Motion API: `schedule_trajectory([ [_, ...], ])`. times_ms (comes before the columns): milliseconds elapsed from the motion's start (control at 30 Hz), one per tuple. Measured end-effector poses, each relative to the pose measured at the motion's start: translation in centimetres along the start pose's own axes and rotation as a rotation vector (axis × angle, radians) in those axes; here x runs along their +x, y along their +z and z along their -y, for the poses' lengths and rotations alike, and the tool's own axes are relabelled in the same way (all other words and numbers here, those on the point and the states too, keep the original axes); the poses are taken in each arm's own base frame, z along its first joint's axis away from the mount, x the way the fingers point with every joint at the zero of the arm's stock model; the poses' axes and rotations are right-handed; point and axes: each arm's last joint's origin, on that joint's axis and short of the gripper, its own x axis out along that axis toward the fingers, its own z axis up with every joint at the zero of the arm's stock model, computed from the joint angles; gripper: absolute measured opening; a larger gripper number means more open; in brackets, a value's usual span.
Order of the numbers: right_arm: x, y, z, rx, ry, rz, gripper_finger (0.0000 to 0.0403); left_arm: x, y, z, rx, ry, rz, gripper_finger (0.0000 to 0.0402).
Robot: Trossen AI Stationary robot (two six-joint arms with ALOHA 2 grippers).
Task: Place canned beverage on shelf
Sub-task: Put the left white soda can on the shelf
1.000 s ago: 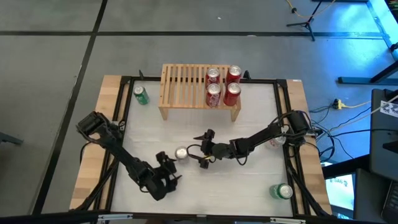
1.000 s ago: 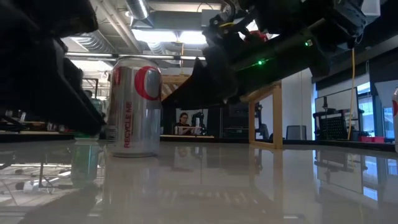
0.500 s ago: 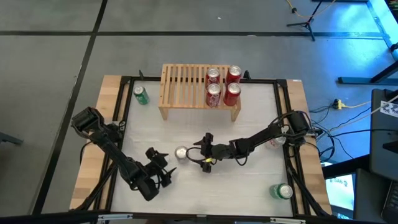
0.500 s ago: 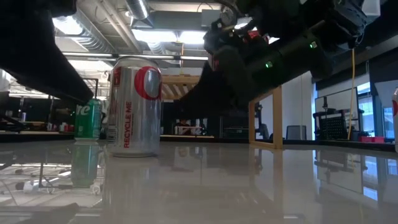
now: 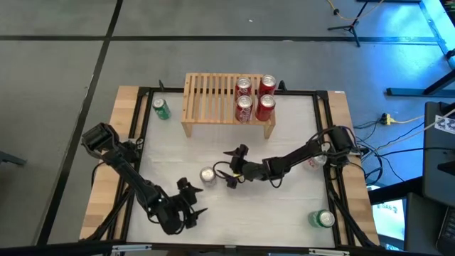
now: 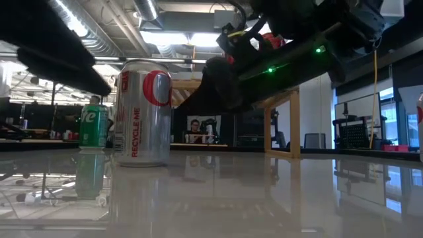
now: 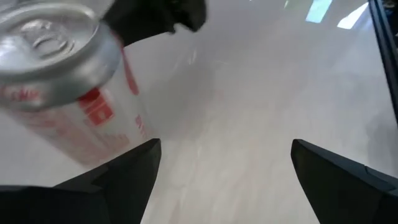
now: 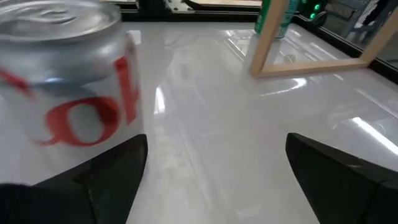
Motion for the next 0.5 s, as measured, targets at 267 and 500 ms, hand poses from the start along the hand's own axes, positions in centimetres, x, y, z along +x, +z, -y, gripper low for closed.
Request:
schedule_trajectory([
  [267, 0.3, 0.7, 0.4, 0.039, 0.031, 0.048, 0.0381, 0.8, 0.8, -0.5, -0.011, 0.030, 0.021, 0.0349],
  [500, 1.6, 0.6, -0.6, 0.026, 0.079, 0.023, 0.0381, 1.1, 0.7, -1.2, 0.010, 0.090, 0.015, 0.0350],
])
